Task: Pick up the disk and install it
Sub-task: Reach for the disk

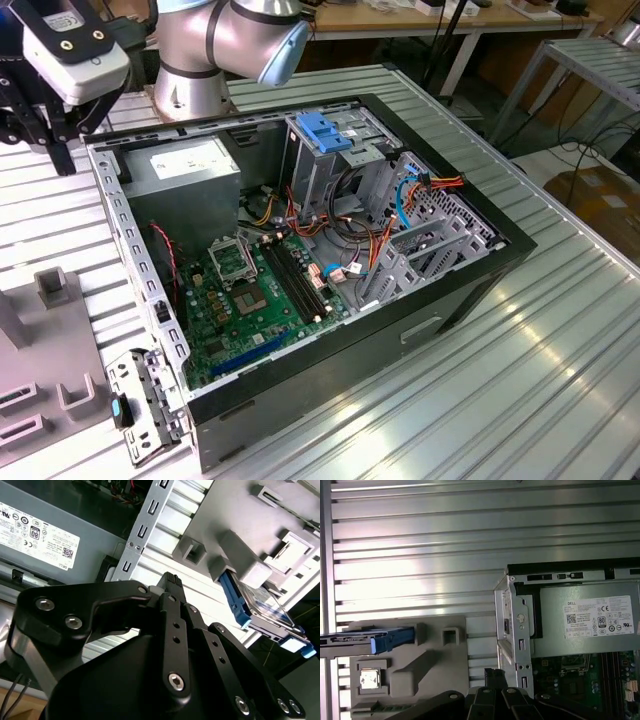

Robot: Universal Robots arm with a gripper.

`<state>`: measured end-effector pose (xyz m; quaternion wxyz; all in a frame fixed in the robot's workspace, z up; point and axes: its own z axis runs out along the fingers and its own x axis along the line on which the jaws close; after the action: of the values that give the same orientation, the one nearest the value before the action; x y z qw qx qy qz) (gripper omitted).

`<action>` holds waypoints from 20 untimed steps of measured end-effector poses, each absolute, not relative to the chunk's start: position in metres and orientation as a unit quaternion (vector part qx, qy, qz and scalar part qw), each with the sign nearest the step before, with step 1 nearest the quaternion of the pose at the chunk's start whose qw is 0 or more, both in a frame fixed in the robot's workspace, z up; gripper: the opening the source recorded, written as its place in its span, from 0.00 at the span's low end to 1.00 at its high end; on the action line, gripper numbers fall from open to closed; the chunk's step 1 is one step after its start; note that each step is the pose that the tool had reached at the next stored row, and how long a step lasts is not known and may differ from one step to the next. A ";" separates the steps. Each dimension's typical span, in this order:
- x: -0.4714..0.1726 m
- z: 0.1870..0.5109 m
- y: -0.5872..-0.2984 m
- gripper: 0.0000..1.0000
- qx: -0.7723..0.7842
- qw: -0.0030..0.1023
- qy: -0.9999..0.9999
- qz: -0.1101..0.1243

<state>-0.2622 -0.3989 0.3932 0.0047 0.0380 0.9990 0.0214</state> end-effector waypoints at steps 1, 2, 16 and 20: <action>-0.263 0.393 -0.399 0.11 0.038 0.005 0.999 0.021; -0.264 0.393 -0.399 0.11 0.038 0.005 0.999 0.021; -0.280 0.393 -0.398 0.11 0.038 0.005 0.999 0.021; -0.285 0.393 -0.396 0.11 0.038 0.005 0.999 0.021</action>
<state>-0.2853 -0.3956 0.3932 0.0047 0.0381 0.9990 0.0214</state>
